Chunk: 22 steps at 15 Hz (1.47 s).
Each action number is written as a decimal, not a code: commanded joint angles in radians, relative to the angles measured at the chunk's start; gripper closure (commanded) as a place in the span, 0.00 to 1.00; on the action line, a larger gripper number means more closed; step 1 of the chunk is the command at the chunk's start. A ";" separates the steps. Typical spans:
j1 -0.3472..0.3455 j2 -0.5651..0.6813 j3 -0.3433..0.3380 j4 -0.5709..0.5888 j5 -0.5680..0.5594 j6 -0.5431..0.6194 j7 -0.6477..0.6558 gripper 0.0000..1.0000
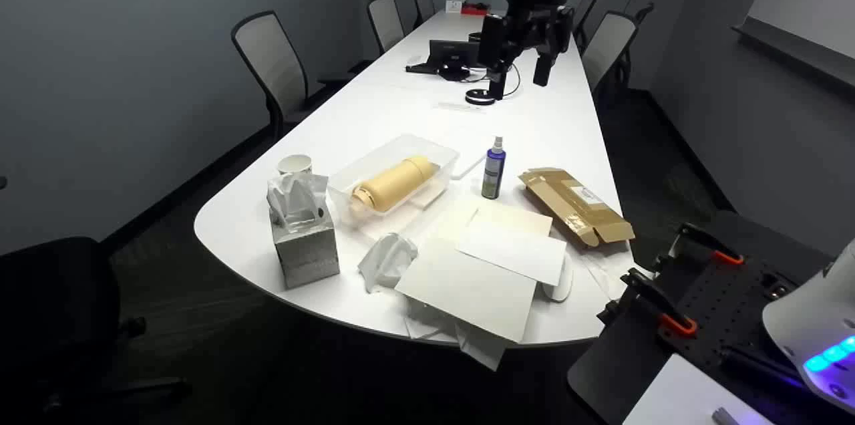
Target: Use the towel to wipe the table
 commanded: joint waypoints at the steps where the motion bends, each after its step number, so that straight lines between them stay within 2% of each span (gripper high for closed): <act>1: 0.019 0.001 -0.018 0.001 -0.005 -0.002 0.004 0.00; 6: 0.012 0.102 -0.031 0.035 -0.040 0.065 -0.045 0.00; 12: 0.031 0.408 -0.061 0.114 -0.152 0.409 -0.049 0.00; 15: 0.068 0.577 -0.076 0.182 -0.127 0.531 -0.085 0.00; 19: 0.094 0.782 -0.059 0.290 -0.051 0.590 -0.186 0.00; 22: 0.158 0.909 -0.112 0.386 -0.088 0.584 -0.202 0.00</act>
